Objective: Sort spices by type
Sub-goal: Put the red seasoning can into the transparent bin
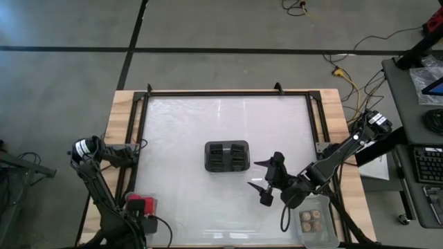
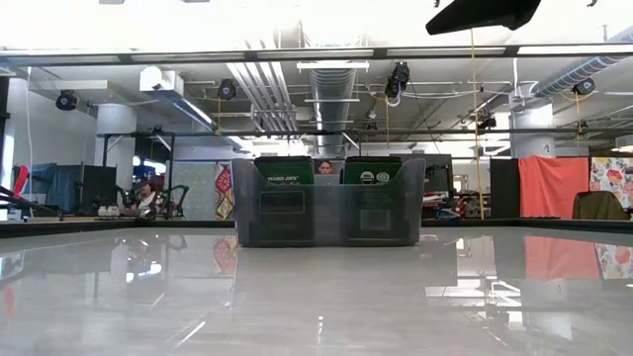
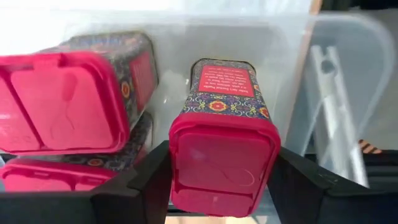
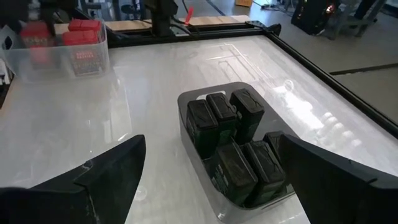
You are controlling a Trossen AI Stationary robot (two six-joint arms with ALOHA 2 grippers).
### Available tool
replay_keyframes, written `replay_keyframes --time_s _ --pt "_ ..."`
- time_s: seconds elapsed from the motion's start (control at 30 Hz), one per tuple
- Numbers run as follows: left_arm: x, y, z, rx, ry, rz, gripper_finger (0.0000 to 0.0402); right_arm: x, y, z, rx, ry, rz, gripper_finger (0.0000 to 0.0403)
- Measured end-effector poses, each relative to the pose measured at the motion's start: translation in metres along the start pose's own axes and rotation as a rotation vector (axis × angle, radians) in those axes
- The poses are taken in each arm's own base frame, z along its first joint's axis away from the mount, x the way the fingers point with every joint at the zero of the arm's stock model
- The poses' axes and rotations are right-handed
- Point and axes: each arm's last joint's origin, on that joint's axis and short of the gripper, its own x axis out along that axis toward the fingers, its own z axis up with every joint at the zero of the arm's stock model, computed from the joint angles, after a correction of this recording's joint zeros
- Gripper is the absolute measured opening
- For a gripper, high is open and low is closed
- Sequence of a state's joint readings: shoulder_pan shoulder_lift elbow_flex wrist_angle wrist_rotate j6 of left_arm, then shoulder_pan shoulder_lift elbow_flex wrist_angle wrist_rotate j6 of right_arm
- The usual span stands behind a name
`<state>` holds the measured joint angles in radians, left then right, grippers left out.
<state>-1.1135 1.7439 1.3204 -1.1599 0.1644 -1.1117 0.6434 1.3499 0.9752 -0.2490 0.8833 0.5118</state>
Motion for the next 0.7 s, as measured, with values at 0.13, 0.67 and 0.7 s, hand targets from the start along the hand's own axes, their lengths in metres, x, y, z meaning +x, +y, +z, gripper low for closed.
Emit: replay_keyframes --time_s 0.13,0.67,0.7 --pt "0.0058 0.0034 -0.0008 -0.004 0.014 0.019 0.0198 0.0000 -0.0001 -0.0001 -0.008 0.001 0.000 0.0359" --pt "0.0012 0.0019 0.0011 -0.048 0.005 0.004 0.0260 -0.0001 0.0014 -0.0009 -0.007 0.031 0.053 0.0359" --pt "0.0005 0.0020 0.0009 -0.053 0.006 0.007 0.0262 0.0000 0.0017 -0.0010 -0.006 0.037 0.065 0.0359"
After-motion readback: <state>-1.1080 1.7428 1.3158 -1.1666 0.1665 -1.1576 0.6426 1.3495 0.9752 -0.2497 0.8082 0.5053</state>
